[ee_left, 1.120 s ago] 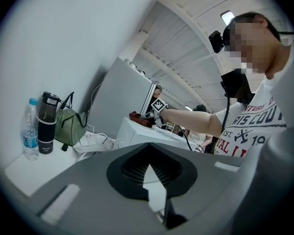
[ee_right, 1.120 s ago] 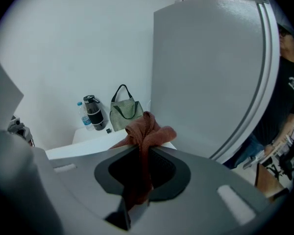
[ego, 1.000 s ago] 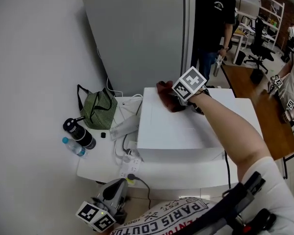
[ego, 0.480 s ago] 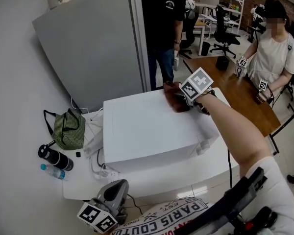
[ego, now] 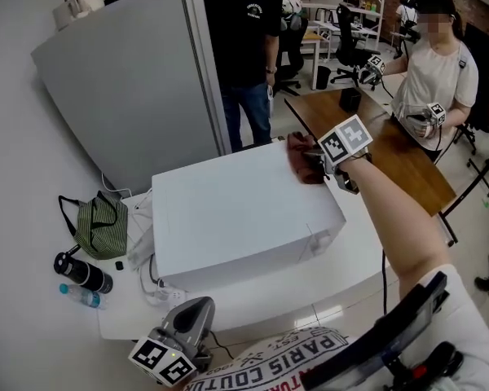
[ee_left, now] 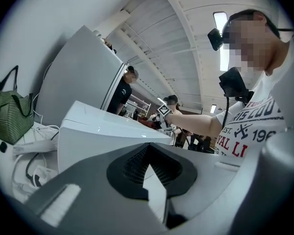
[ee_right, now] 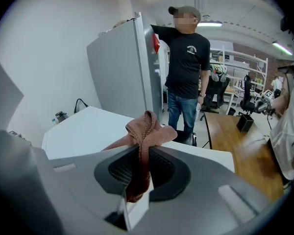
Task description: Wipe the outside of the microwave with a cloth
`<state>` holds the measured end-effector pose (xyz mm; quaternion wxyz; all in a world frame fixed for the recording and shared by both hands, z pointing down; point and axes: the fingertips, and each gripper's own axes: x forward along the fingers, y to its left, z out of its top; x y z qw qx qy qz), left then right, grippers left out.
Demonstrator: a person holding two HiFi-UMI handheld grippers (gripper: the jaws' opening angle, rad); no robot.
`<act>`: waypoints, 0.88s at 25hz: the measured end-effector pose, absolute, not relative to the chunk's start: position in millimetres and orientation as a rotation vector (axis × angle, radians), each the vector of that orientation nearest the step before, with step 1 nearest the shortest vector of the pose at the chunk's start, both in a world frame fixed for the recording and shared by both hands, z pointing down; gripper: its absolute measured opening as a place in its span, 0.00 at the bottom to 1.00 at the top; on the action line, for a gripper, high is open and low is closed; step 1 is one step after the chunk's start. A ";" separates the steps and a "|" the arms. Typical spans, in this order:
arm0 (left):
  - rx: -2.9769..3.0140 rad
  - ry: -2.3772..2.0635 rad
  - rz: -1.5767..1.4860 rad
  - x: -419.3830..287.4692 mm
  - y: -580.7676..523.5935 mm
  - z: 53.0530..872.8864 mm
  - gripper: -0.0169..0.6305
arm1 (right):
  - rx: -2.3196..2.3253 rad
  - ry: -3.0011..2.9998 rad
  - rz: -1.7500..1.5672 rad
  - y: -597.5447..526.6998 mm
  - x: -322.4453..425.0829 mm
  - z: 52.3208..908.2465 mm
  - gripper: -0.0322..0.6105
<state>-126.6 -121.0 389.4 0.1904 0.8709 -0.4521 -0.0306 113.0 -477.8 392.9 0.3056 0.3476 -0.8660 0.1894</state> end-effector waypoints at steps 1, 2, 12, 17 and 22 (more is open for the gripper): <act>2.450 -1.271 -0.091 -125.2 -120.1 387.9 0.03 | 0.929 -2.302 0.509 -478.1 112.8 392.9 0.11; 2.456 -1.269 -0.094 -123.7 -118.7 386.6 0.03 | 0.937 -2.309 0.516 -478.4 112.5 392.6 0.11; 2.413 -1.318 -0.117 -134.8 -91.0 390.7 0.03 | 0.662 -2.602 0.382 -405.2 21.1 315.7 0.11; 2.413 -1.343 -0.136 -150.2 -74.5 387.7 0.04 | 0.359 -2.725 0.333 -328.4 -71.8 288.3 0.11; 2.399 -1.408 -0.157 -168.9 -48.1 387.1 0.04 | 0.109 -2.783 0.385 -262.1 -154.8 285.3 0.11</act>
